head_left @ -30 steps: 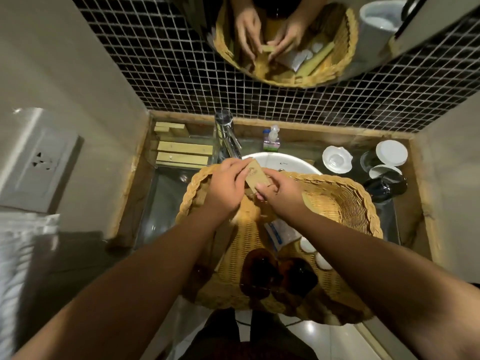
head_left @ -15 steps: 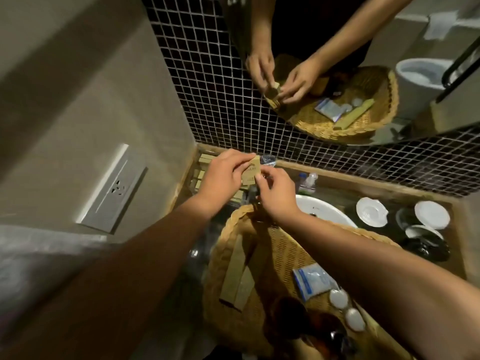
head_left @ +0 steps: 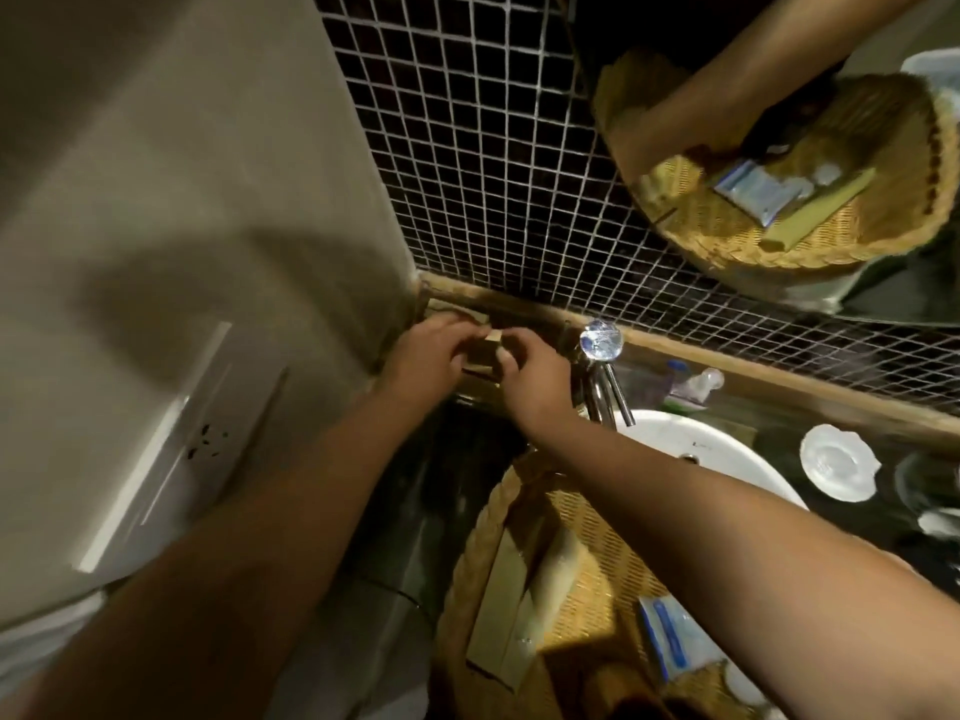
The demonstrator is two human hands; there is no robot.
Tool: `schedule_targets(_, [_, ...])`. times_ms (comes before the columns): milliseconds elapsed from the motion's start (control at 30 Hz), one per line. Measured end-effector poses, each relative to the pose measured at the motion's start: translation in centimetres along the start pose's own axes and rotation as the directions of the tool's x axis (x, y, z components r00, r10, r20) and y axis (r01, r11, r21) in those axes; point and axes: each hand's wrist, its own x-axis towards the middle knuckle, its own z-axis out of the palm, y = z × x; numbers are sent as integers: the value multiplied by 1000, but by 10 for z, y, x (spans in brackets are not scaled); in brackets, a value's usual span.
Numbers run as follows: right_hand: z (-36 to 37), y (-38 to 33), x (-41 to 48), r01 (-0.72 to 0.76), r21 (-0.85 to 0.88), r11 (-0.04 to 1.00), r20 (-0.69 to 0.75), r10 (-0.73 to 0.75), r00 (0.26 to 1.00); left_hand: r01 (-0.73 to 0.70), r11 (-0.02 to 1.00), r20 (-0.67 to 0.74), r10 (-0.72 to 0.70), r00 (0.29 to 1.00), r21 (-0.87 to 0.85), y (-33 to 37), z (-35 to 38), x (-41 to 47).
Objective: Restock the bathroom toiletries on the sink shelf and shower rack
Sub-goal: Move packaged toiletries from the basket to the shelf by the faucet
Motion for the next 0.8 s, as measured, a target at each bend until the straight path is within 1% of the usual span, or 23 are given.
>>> schedule_targets(133, [10, 6, 25, -46, -43, 998, 32, 47, 998, 101, 995, 19, -101, 995, 2, -5, 18, 10])
schedule_targets(200, [13, 10, 38, -54, -136, 989, 46, 61, 997, 167, 986, 51, -167, 985, 4, -7, 24, 14])
schedule_targets(267, [16, 14, 49, -38, -262, 964, 88, 63, 994, 237, 969, 122, -244, 962, 68, -8, 27, 17])
schedule_targets(300, [18, 14, 55, -29, -308, 951, 110, 66, 992, 246, 963, 142, -260, 955, 109, -7, 27, 19])
schedule_targets(400, [26, 16, 69, -6, -348, 937, 134, 56, 989, 240, 948, 159, -275, 948, 210, -8, 28, 18])
schedule_targets(500, [34, 16, 74, 34, -425, 904, 170, 43, 984, 195, 933, 170, -254, 952, 303, -18, 36, 11])
schedule_targets(600, [39, 15, 70, 47, -413, 909, 195, 38, 980, 176, 897, 213, -280, 936, 405, -32, 50, 8])
schedule_targets(700, [34, 14, 60, 88, -389, 917, 218, -1, 976, 155, 887, 237, -279, 931, 435, -35, 56, 7])
schedule_targets(800, [26, 16, 48, 80, -495, 865, 229, 42, 972, 165, 874, 243, -302, 922, 458, -33, 54, 10])
